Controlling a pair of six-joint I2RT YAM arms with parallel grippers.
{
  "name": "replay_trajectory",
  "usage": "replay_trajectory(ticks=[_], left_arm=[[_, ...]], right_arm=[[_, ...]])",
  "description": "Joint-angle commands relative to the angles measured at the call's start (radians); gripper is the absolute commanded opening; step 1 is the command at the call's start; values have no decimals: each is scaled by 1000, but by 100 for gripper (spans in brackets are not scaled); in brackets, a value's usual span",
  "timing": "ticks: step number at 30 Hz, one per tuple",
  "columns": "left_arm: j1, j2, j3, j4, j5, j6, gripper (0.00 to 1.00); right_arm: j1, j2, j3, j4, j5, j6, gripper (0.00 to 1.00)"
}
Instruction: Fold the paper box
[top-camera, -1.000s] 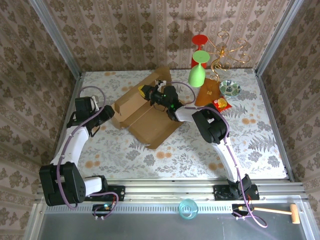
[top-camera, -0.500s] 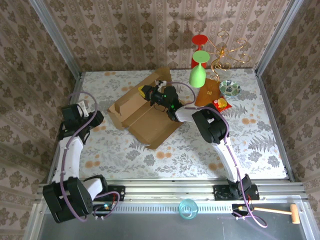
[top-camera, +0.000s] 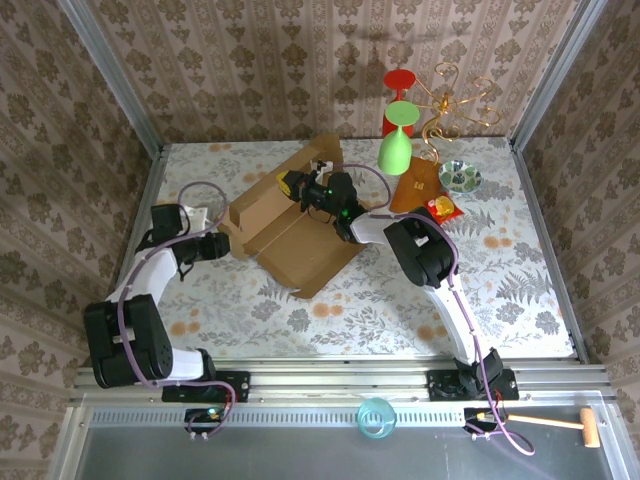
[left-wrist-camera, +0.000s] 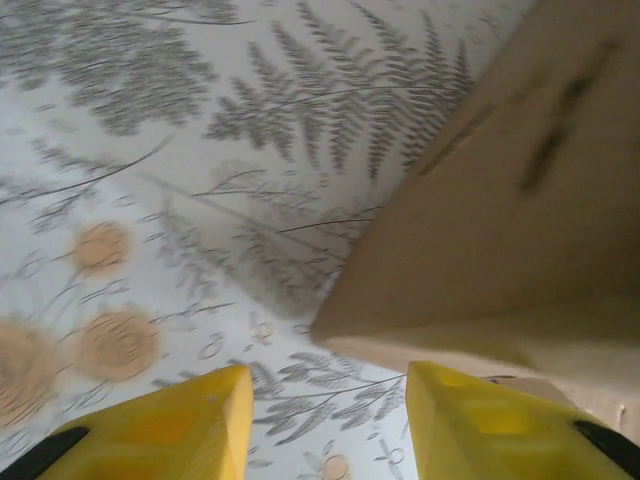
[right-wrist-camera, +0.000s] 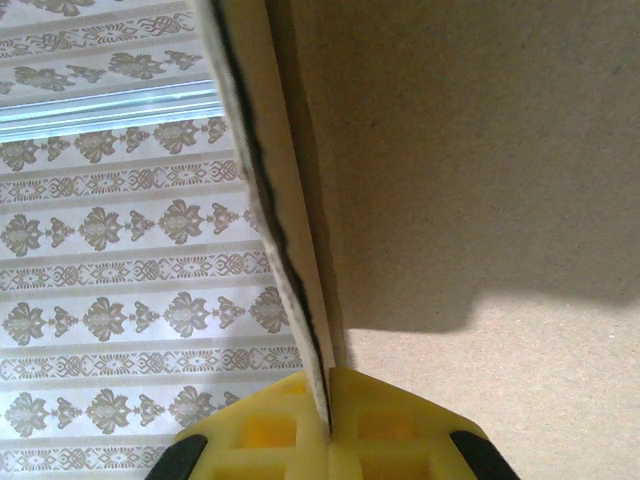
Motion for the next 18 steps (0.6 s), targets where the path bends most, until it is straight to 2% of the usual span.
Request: replay_trajectory(ticks=[1,18], left_arm=[[-27,-1,-1,63,30,59,45],[-154,-30,-39,156,-18,-29,45]], right_arm=[[7,-17,-8,-62,-26,4,0],[9,-6,7,-58,-17,11,0]])
